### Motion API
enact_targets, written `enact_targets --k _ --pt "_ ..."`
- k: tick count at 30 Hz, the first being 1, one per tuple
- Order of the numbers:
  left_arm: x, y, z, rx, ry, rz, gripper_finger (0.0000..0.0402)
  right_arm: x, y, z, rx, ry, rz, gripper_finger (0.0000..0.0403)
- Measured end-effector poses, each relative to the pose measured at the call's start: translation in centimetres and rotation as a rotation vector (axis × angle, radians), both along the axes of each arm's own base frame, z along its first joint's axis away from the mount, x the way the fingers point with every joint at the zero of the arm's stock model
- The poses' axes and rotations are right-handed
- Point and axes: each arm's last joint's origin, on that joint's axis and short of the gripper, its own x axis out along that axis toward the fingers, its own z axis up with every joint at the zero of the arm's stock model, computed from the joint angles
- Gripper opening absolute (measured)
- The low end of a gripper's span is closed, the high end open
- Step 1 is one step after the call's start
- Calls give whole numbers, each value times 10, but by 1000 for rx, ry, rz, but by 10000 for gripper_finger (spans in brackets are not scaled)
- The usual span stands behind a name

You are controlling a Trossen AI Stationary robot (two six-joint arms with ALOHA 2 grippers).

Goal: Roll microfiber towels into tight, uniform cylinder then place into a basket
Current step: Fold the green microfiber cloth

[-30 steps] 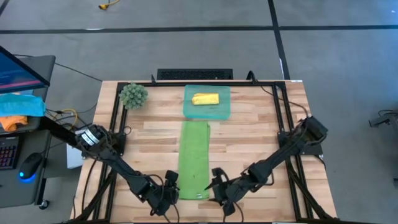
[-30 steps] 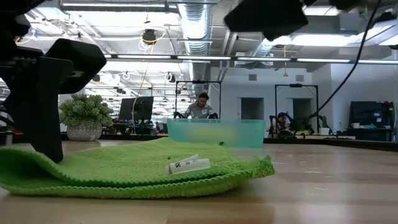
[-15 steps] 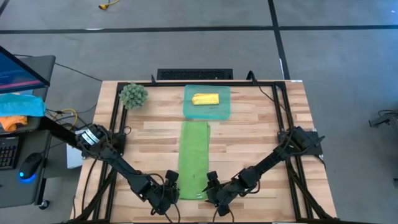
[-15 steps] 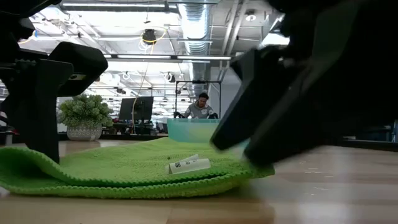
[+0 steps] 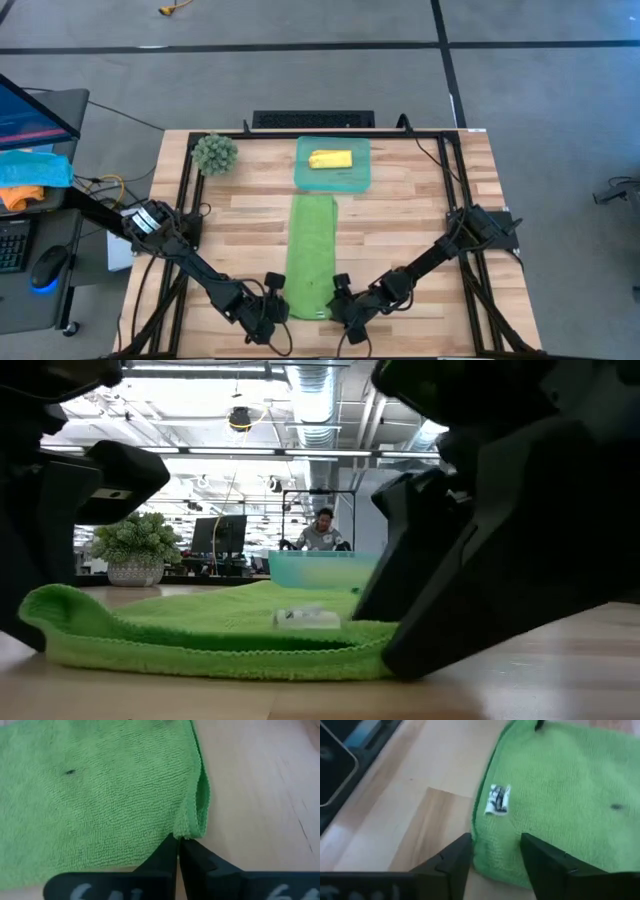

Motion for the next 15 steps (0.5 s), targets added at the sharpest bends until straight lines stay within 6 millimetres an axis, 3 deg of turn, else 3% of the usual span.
enact_targets --k 9,15 --pt "0 1 0 -45 -11 88 2 2 -6 -1 38 41 -49 23" --pt "-1 1 11 -67 -32 89 1 -3 -2 7 50 38 -30 27"
